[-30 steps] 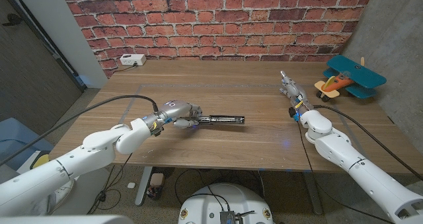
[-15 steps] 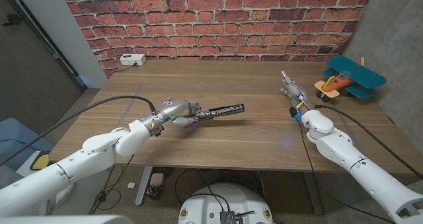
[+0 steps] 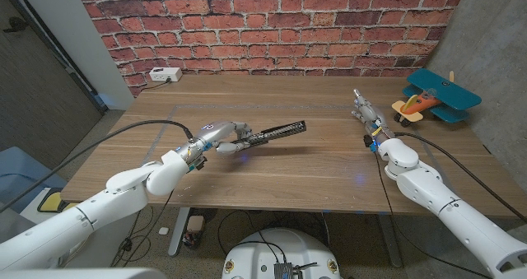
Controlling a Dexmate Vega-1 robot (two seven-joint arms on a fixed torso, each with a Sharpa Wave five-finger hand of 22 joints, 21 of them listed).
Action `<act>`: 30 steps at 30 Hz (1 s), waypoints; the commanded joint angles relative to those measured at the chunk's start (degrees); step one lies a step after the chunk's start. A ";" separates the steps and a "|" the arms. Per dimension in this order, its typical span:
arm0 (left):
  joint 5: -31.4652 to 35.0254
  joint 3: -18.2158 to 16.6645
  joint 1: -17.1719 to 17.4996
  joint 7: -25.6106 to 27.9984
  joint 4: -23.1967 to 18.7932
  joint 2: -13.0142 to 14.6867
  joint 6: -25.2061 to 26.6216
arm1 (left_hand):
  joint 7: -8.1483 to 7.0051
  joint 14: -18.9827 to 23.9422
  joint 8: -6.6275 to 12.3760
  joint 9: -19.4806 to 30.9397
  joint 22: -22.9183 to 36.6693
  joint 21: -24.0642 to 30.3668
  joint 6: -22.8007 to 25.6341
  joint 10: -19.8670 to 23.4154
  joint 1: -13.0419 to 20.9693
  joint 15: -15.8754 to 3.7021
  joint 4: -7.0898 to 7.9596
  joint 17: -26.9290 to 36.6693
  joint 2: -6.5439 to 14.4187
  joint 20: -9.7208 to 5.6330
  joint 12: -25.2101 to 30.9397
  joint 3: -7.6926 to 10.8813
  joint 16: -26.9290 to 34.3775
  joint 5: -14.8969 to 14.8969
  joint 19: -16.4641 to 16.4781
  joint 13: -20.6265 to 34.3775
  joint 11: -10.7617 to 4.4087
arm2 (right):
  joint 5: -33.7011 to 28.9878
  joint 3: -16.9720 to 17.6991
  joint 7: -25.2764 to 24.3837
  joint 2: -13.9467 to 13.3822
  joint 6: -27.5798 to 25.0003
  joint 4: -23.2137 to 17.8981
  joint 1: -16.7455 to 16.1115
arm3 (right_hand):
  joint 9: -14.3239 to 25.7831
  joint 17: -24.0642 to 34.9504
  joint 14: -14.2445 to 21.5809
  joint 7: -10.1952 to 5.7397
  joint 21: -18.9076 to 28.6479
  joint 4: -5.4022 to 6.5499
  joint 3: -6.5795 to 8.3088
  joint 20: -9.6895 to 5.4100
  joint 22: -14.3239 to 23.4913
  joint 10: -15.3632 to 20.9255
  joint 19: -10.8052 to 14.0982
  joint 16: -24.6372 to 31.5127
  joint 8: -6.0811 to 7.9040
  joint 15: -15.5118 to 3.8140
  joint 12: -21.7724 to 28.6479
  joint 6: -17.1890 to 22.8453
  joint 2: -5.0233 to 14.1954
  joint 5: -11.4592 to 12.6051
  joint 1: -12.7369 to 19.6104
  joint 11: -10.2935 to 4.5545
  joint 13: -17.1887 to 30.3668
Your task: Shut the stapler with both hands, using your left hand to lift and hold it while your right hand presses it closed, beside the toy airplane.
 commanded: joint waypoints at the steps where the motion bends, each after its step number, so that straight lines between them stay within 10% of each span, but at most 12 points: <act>1: -5.91 0.01 -1.11 -0.35 3.34 -2.56 -4.30 | -0.54 0.17 -0.04 2.19 0.44 0.92 1.11 0.39 7.14 -5.86 10.32 0.00 6.64 0.10 -0.15 10.60 -0.18 0.09 -0.52 -0.05 -0.08 | 0.17 0.24 0.49 -0.54 -0.05 -0.11 -0.08 | 0.33 0.15 0.01 0.02 0.28 -0.34 0.03 -0.08 0.12 0.45 0.12 0.07 0.30 -1.81 0.16 0.34 0.61 -0.10 0.08 -0.14 0.09; 30: -14.53 -1.39 -2.45 -2.93 7.47 -6.06 -9.22 | -0.44 0.52 -0.44 1.98 1.42 3.79 2.23 1.20 6.92 -5.68 9.73 0.02 6.42 -0.17 0.04 10.52 -0.19 -0.04 -1.45 -0.38 0.31 | 0.58 -0.27 2.01 -0.29 0.41 0.94 0.82 | 0.32 0.13 0.29 0.27 0.26 -0.48 0.21 -0.17 0.12 1.54 0.07 0.15 0.43 -1.67 0.52 0.81 0.85 -0.17 0.28 0.15 0.11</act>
